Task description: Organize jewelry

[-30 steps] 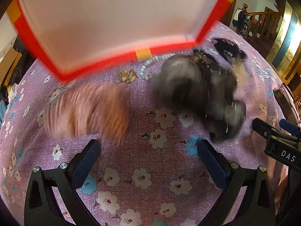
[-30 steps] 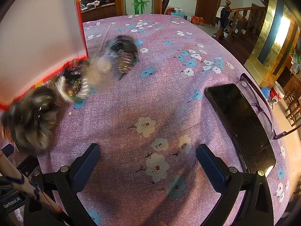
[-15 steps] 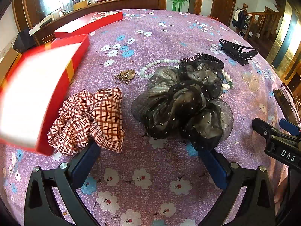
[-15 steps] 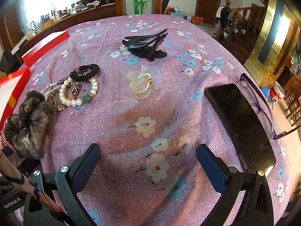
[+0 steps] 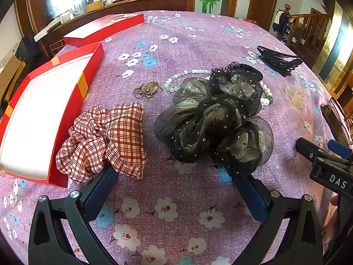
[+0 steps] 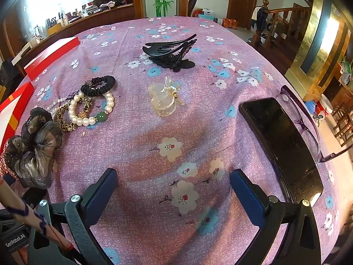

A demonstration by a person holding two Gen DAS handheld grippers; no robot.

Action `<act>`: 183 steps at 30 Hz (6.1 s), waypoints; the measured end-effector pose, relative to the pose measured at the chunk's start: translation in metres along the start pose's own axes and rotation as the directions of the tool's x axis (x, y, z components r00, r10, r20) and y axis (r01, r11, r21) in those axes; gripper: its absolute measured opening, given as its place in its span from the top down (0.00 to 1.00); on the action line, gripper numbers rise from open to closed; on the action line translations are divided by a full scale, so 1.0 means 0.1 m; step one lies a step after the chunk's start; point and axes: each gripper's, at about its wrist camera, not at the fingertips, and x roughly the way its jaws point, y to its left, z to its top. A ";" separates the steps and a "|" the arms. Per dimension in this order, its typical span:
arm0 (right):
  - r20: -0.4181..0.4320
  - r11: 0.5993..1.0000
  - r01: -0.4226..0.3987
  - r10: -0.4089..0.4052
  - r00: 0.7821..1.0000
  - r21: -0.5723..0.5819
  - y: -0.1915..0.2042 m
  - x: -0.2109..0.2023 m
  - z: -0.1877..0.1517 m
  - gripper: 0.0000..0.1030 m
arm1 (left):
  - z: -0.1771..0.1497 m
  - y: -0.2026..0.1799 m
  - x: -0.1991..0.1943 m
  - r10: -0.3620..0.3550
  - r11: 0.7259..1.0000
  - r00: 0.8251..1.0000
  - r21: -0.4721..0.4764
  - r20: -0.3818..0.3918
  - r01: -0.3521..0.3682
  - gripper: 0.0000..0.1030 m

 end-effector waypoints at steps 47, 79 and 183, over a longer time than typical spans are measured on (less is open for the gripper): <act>0.162 0.976 -0.216 0.214 0.963 -0.007 0.42 -1.13 -0.49 0.01 | -0.38 0.74 -1.14 -0.028 1.000 0.969 0.006 0.244 0.027 0.00; 0.097 0.941 -0.294 0.312 0.945 -0.169 1.23 -0.90 -0.04 0.05 | -0.28 1.68 -0.98 -0.040 0.992 0.970 -0.109 0.242 0.068 0.00; -0.059 0.806 -0.566 0.565 0.823 -0.172 3.53 -0.01 1.34 0.43 | 1.30 3.34 0.13 -0.044 0.940 0.978 -0.323 0.202 0.109 0.53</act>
